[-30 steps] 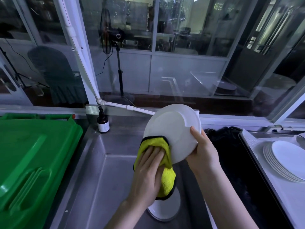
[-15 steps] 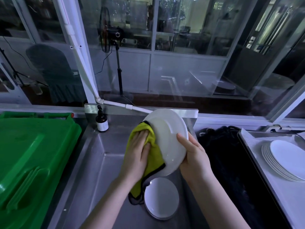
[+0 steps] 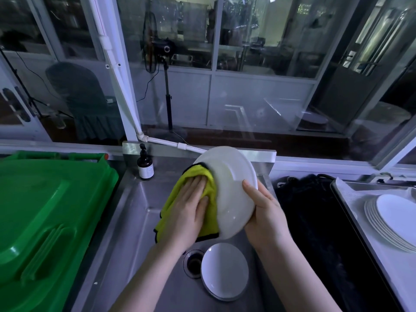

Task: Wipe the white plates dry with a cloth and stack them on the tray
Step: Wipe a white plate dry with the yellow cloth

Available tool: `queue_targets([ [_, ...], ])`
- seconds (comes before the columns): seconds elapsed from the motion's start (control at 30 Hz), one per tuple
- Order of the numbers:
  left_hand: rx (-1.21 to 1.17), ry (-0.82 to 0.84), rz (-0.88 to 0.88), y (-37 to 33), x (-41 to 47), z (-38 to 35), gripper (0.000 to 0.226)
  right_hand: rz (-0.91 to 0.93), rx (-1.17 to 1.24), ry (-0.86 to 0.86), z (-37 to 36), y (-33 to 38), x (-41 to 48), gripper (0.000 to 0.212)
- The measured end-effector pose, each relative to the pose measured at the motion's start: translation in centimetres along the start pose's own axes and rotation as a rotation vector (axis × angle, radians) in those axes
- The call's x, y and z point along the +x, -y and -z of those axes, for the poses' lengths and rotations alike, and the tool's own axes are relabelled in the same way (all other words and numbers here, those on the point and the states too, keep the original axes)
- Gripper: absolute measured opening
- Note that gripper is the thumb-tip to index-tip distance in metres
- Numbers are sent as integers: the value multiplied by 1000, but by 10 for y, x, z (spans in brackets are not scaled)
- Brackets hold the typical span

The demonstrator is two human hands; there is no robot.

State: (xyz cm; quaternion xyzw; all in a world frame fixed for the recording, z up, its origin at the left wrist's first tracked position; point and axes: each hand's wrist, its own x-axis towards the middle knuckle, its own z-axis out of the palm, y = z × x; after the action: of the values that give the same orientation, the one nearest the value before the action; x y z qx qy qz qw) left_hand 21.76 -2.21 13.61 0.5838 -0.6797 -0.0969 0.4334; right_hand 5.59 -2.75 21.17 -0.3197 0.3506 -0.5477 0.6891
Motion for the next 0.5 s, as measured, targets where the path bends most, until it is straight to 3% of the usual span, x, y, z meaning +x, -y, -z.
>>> queue_targets([
  [0.1,-23,23,95,8,-22,-6,41,49,-30,-34,3,9,2,22],
  [0.33,-89,-14,-144,-33,-25,-16,44,19,-21,-32,-1,-5,-4,28],
  [0.5,-82,-26,9,-16,5,-6,48,9,-80,-20,5,-7,-13,30],
])
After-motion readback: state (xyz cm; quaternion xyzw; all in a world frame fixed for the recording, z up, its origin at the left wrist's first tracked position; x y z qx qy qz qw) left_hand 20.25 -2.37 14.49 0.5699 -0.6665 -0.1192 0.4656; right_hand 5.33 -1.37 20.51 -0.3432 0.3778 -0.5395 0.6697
